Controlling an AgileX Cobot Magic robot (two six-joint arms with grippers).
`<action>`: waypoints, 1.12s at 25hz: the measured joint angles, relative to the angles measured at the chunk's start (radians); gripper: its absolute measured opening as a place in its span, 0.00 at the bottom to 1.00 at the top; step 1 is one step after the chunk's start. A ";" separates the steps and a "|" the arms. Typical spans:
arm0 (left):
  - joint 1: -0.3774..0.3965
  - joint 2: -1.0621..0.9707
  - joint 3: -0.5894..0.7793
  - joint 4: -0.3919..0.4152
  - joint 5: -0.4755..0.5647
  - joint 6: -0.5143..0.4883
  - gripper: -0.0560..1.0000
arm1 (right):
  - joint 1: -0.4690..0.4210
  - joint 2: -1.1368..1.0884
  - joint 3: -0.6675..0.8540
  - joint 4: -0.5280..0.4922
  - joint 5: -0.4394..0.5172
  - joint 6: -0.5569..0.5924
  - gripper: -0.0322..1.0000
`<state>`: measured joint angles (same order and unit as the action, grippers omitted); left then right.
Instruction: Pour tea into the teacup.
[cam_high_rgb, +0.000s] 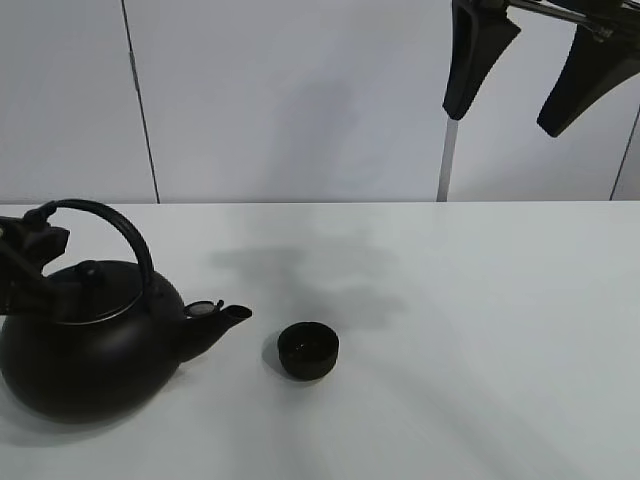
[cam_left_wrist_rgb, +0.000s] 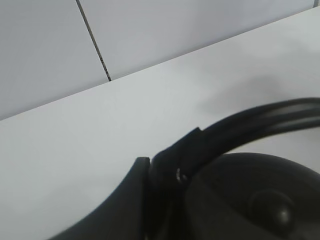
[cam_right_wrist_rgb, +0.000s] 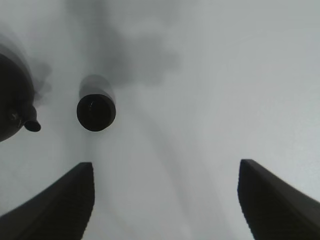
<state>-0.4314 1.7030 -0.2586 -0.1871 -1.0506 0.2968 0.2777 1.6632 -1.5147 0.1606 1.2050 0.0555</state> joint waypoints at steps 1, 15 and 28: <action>0.000 -0.026 0.001 0.003 0.020 0.001 0.14 | 0.000 0.000 0.000 0.000 0.000 0.000 0.56; 0.000 -0.324 -0.195 -0.007 0.440 -0.014 0.14 | 0.000 0.000 0.000 0.001 -0.005 0.000 0.56; -0.029 -0.241 -0.256 -0.063 0.507 -0.142 0.14 | 0.000 0.000 0.000 0.008 -0.016 0.000 0.56</action>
<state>-0.4601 1.4621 -0.5147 -0.2498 -0.5439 0.1553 0.2777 1.6632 -1.5147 0.1684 1.1885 0.0555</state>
